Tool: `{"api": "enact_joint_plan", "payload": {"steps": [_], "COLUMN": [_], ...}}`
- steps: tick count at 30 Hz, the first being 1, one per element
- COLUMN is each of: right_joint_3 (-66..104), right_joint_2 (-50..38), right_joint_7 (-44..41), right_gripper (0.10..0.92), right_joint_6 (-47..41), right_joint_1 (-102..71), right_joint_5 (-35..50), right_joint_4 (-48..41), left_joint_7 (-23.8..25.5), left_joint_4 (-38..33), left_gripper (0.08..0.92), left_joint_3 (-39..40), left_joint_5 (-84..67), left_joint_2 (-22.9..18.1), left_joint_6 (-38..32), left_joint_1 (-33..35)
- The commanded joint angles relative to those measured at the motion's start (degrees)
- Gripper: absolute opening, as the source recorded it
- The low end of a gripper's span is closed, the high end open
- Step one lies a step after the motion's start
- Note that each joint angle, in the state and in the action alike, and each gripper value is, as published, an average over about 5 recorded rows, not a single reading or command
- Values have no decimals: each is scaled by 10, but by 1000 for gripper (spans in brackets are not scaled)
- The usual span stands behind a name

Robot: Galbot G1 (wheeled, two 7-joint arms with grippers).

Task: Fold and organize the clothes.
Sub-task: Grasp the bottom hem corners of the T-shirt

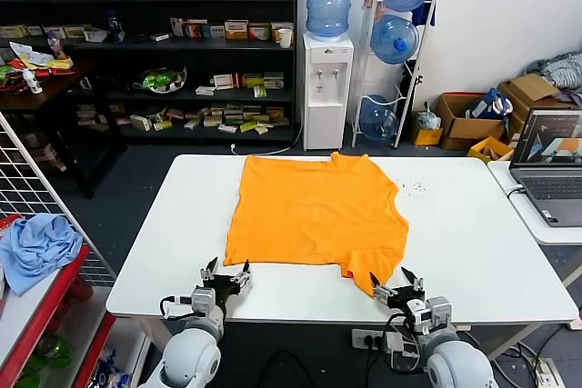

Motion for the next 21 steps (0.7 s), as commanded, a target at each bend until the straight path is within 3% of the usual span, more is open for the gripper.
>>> {"api": "enact_joint_plan", "payload": {"steps": [1, 7, 21], "right_joint_3": [-3, -5, -1], "right_joint_2": [0, 1, 5], "right_joint_7": [3, 9, 7], "right_gripper": [747, 575, 178], "right_joint_6": [-5, -9, -22], "right_joint_1": [8, 9, 13], "right_joint_5": [-1, -7, -32], "right_joint_4": [-8, -13, -24], "left_joint_7": [-4, -12, -13], "left_joint_4": [13, 17, -18], "left_gripper": [823, 787, 386], "left_joint_3": [2, 2, 4], "left_joint_5": [-11, -23, -20], "left_joint_2": [0, 0, 7], "left_joint_6": [38, 39, 31], "left_joint_1": [-21, -28, -1]}}
